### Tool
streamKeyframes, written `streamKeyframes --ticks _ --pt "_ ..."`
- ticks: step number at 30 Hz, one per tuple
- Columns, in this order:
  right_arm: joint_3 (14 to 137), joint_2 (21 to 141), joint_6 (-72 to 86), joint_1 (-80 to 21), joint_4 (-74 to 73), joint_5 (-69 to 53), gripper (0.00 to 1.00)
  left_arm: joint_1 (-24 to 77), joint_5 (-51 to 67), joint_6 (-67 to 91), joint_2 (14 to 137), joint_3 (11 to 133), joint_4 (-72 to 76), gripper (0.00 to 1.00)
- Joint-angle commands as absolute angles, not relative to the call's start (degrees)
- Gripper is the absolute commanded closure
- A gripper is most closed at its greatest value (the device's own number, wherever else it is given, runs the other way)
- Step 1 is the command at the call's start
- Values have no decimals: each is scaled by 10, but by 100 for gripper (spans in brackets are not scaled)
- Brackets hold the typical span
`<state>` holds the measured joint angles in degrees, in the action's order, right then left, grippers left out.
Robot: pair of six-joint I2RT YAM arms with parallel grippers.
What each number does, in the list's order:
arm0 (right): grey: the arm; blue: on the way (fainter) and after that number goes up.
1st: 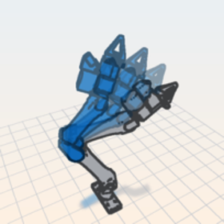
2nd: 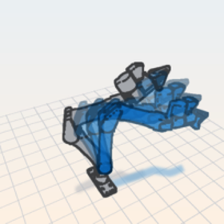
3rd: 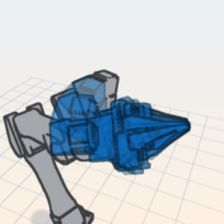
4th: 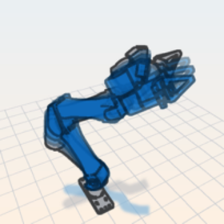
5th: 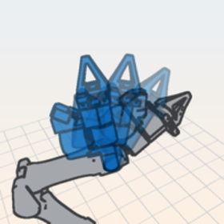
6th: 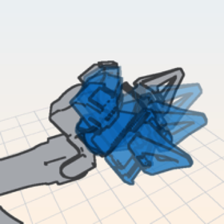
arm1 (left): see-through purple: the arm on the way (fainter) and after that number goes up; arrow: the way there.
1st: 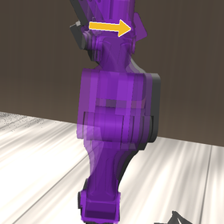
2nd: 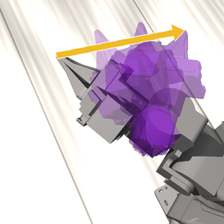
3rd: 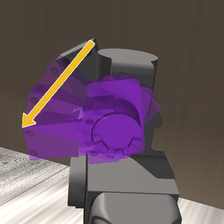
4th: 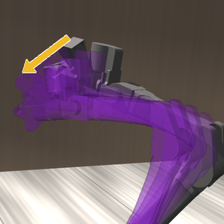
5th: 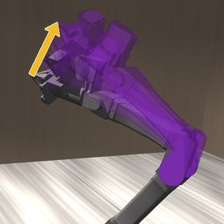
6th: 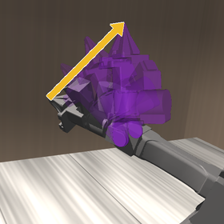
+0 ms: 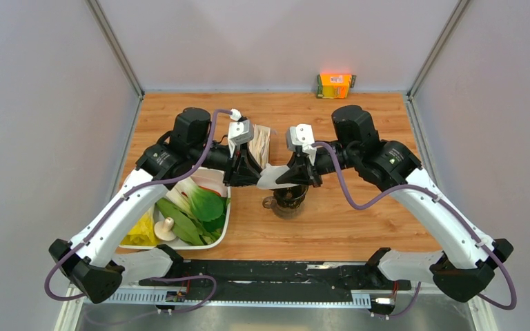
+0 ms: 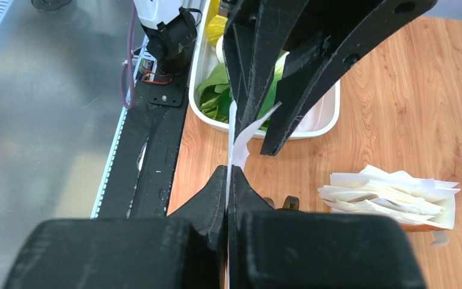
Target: Place the coffee filter in the dripper
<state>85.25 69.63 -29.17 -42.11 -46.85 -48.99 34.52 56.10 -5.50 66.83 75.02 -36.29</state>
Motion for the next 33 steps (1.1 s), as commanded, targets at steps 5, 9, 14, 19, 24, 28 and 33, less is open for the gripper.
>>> streamKeyframes --ticks 5,9,14,19,24,28,33 --pt "875 673 -278 -412 -433 -528 100 348 560 -53 642 723 -320 65" --pt "873 672 -273 -404 -425 -529 100 348 570 -24 630 702 -284 65" --pt "871 668 -264 -400 -413 -532 100 344 565 5 620 676 -245 66" --pt "866 664 -253 -393 -400 -541 100 328 573 77 611 641 -168 69" --pt "858 659 -250 -390 -394 -549 100 324 577 103 595 618 -121 69" --pt "844 661 -251 -390 -396 -560 100 326 587 116 592 625 -93 67" --pt "840 672 -256 -390 -396 -562 100 329 588 109 599 659 -109 65"
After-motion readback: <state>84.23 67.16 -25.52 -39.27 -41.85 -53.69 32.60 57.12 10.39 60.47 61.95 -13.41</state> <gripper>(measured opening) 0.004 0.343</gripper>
